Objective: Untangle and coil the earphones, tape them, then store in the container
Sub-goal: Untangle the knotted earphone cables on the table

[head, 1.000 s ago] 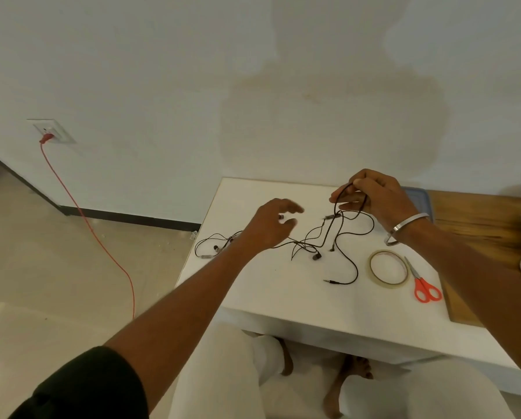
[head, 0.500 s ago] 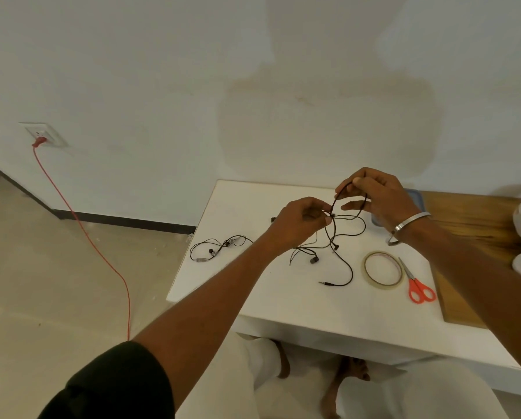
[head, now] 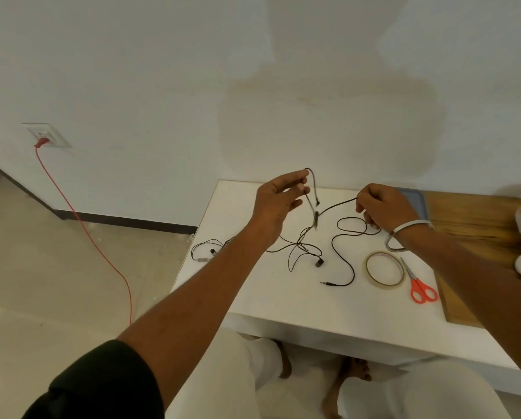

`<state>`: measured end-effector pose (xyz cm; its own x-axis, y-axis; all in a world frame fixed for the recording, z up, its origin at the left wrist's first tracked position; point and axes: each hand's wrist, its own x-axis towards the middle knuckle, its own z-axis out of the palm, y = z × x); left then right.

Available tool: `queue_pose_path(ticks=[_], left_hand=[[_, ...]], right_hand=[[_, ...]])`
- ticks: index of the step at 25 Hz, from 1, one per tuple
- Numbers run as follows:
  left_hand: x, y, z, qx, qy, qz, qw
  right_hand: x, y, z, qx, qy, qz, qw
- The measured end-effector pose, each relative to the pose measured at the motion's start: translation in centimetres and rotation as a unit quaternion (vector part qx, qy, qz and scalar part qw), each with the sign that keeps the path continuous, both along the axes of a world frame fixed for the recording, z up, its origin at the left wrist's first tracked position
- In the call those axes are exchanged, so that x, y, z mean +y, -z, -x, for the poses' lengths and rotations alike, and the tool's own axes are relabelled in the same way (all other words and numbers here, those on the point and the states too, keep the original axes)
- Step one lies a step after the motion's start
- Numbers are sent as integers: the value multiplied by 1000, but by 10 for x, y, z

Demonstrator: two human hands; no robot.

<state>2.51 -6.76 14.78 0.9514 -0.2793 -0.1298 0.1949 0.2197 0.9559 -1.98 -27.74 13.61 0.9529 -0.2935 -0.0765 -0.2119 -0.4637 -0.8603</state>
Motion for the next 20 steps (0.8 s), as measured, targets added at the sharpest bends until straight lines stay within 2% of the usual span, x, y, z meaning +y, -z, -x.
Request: queue_pose_path(ticks=[1, 3, 5, 8, 11, 13, 15, 16, 18, 20], left_hand=[[5, 1, -3, -5, -34, -12, 999], [14, 6, -10, -20, -95, -93, 991], [21, 12, -14, -41, -109, -198, 973], [28, 25, -15, -16, -49, -291, 955], [29, 33, -12, -6, 36, -366, 930], [27, 33, -7, -4, 120, -433, 893], [21, 34, -2, -77, 158, -500, 848], [16, 35, 0, -135, 160, -488, 847], [3, 33, 8, -216, 178, -398, 874], [-11, 27, 15, -214, 209, -343, 891]], right_hand=[[-2, 0, 1, 2, 18, 0, 1000], [-6, -1, 3, -1, 47, -15, 999], [-7, -5, 4, -14, 56, -88, 994], [-4, -14, 2, -41, 53, -238, 969], [-2, -21, -3, -62, 52, -340, 937], [-2, -25, -6, -71, 44, -393, 916], [-2, -27, -8, -76, 27, -416, 906], [-1, -29, -8, -75, 15, -422, 903], [4, -32, -6, -68, -7, -431, 900], [6, -35, -4, -64, -22, -435, 898]])
